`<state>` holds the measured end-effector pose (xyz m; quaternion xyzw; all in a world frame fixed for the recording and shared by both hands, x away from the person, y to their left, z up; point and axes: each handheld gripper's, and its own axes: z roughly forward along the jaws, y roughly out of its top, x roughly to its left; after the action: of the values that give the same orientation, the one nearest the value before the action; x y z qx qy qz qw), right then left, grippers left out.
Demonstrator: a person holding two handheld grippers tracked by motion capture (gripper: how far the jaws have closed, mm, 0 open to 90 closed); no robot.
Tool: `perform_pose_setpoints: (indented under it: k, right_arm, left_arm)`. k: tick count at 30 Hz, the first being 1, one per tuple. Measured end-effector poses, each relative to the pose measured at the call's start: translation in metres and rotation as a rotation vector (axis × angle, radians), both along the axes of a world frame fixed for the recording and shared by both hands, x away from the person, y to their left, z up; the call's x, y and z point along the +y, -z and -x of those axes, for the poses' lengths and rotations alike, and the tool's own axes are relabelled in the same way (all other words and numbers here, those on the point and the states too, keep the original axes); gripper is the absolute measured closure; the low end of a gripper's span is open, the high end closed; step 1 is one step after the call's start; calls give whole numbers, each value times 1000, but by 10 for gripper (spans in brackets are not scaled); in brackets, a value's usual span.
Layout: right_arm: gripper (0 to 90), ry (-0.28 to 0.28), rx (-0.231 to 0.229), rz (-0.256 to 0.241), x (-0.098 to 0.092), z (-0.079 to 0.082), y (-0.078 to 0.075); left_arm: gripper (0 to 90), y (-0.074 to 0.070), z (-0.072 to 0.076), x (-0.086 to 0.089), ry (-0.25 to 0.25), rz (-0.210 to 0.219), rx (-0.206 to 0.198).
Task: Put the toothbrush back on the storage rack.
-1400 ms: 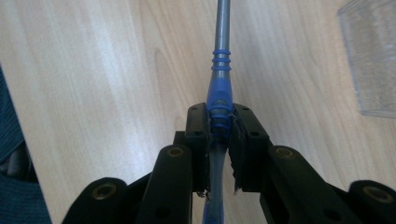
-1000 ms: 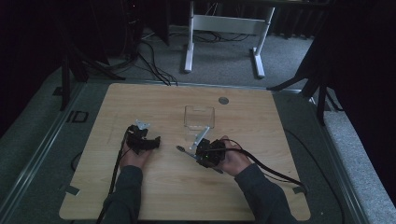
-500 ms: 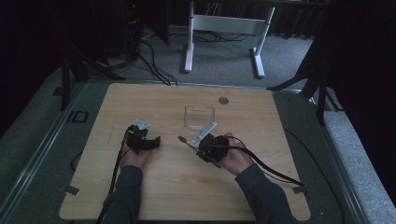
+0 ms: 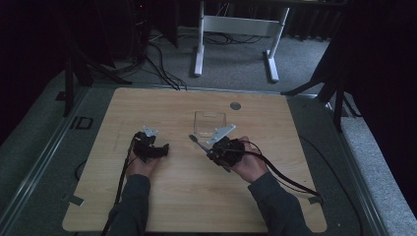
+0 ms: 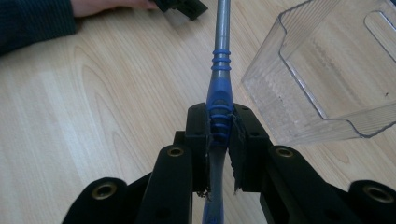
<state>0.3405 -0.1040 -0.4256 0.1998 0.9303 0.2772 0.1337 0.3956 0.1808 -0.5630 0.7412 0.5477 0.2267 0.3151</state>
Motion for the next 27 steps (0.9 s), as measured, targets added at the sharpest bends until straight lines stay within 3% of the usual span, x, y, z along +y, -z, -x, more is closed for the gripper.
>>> perform_pose_setpoints:
  k: [27]
  right_arm:
    - [783, 58, -79, -161, -11, -2, -20]
  left_arm:
    - [186, 0, 0, 0, 0, 0, 1]
